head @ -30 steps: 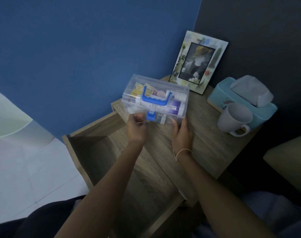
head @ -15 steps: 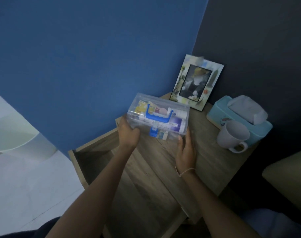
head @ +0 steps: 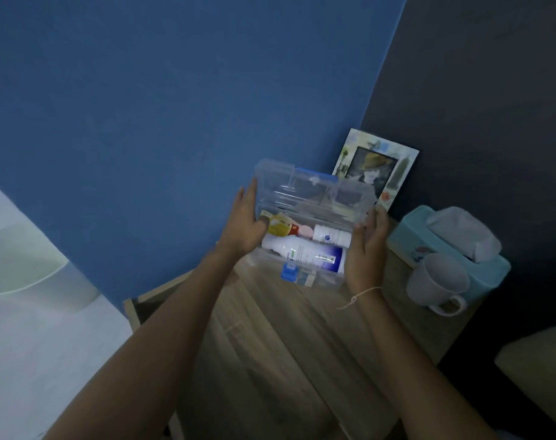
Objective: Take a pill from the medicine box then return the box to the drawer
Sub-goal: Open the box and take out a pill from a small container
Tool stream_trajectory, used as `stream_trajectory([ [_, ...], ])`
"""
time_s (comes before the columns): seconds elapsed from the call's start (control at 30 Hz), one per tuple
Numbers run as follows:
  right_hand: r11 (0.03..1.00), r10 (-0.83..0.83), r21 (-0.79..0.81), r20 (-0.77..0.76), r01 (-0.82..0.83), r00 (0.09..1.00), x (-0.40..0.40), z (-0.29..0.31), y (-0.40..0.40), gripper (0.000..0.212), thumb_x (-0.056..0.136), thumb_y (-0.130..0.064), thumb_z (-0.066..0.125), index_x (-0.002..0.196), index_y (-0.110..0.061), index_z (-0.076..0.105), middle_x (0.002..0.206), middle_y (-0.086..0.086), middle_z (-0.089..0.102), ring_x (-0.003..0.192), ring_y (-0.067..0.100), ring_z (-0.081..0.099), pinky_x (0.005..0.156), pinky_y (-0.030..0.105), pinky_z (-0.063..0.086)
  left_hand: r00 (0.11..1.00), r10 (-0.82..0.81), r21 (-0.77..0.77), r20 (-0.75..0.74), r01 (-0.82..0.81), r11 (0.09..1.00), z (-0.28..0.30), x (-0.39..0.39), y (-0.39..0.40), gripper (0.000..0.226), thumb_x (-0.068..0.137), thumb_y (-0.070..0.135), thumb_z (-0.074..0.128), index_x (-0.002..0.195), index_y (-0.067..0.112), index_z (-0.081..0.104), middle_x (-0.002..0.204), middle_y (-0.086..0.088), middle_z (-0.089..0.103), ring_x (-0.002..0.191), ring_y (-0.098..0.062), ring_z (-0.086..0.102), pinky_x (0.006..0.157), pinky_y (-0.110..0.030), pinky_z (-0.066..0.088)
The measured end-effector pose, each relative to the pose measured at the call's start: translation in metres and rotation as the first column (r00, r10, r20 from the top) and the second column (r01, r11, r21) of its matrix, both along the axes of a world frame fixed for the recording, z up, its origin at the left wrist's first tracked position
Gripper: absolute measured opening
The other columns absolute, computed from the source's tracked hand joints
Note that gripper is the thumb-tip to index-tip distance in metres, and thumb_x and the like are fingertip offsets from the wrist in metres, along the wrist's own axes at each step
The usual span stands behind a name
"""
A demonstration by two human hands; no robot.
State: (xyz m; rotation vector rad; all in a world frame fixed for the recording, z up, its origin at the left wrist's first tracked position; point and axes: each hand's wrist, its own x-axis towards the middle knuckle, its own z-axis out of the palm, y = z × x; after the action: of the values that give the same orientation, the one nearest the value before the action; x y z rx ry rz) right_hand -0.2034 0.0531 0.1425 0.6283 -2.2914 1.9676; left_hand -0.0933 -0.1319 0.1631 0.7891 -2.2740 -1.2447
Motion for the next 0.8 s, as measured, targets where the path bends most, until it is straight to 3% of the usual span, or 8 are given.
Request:
stream_trajectory([
  [0.13,0.994,0.051,0.093,0.012,-0.052,0.999,-0.01,-0.005,-0.015,0.059,0.101,-0.025,0.042,0.154,-0.021,0.014,0.161,-0.003,0.018,0.138,-0.003,0.022,0.113,0.02,0.023,0.979,-0.07,-0.055,0.193,0.082,0.995,-0.017,-0.01,-0.013,0.069,0.097,0.021,0.044,0.153,0.019,0.004,0.163,-0.003,0.008,0.15,-0.023,-0.002,0.12,-0.039,0.011],
  [0.3,0.943,0.104,0.316,0.017,-0.105,0.994,-0.02,-0.018,-0.022,0.071,0.099,-0.044,0.036,0.154,-0.02,-0.003,0.163,-0.005,-0.006,0.144,0.002,0.004,0.112,0.018,0.007,0.941,-0.131,-0.133,0.311,0.18,0.975,-0.036,-0.018,-0.01,0.058,0.103,0.026,0.03,0.151,0.007,0.004,0.162,-0.01,0.002,0.15,-0.023,-0.001,0.121,-0.034,0.002],
  [0.5,0.87,0.147,0.462,0.087,-0.17,0.985,-0.026,-0.029,-0.022,0.079,0.097,-0.055,0.032,0.153,-0.019,-0.01,0.162,-0.004,-0.014,0.149,0.015,0.002,0.11,0.024,0.006,0.921,-0.086,-0.341,0.38,0.226,0.912,-0.047,-0.013,-0.006,0.057,0.103,0.024,0.026,0.15,0.002,0.003,0.162,-0.015,0.003,0.15,-0.026,-0.001,0.121,-0.034,0.001],
  [0.67,0.856,0.141,0.483,0.122,-0.183,0.983,-0.025,-0.025,-0.02,0.079,0.095,-0.059,0.029,0.153,-0.022,-0.009,0.162,-0.006,-0.013,0.148,0.014,0.003,0.109,0.025,0.008,0.904,-0.064,-0.376,0.423,0.238,0.896,-0.046,-0.013,-0.003,0.058,0.103,0.026,0.023,0.15,0.002,0.0,0.162,-0.014,-0.001,0.15,-0.024,-0.003,0.121,-0.033,0.001],
  [0.73,0.864,0.145,0.467,0.128,-0.188,0.981,-0.022,-0.023,-0.015,0.077,0.095,-0.06,0.027,0.153,-0.023,-0.007,0.163,-0.006,-0.01,0.149,0.016,0.004,0.116,0.033,0.01,0.905,-0.07,-0.365,0.419,0.239,0.9,-0.045,-0.013,-0.002,0.057,0.103,0.026,0.023,0.15,0.002,0.0,0.162,-0.014,0.0,0.15,-0.024,-0.003,0.121,-0.033,0.0],
  [0.8,0.875,0.134,0.449,0.135,-0.181,0.982,-0.014,-0.024,-0.003,0.078,0.091,-0.065,0.023,0.153,-0.027,-0.005,0.163,-0.006,-0.005,0.149,0.019,0.013,0.119,0.044,0.022,0.921,-0.078,-0.335,0.382,0.217,0.917,-0.043,-0.012,-0.002,0.058,0.104,0.028,0.023,0.151,0.003,0.002,0.162,-0.013,0.0,0.15,-0.024,-0.004,0.121,-0.033,0.0],
])
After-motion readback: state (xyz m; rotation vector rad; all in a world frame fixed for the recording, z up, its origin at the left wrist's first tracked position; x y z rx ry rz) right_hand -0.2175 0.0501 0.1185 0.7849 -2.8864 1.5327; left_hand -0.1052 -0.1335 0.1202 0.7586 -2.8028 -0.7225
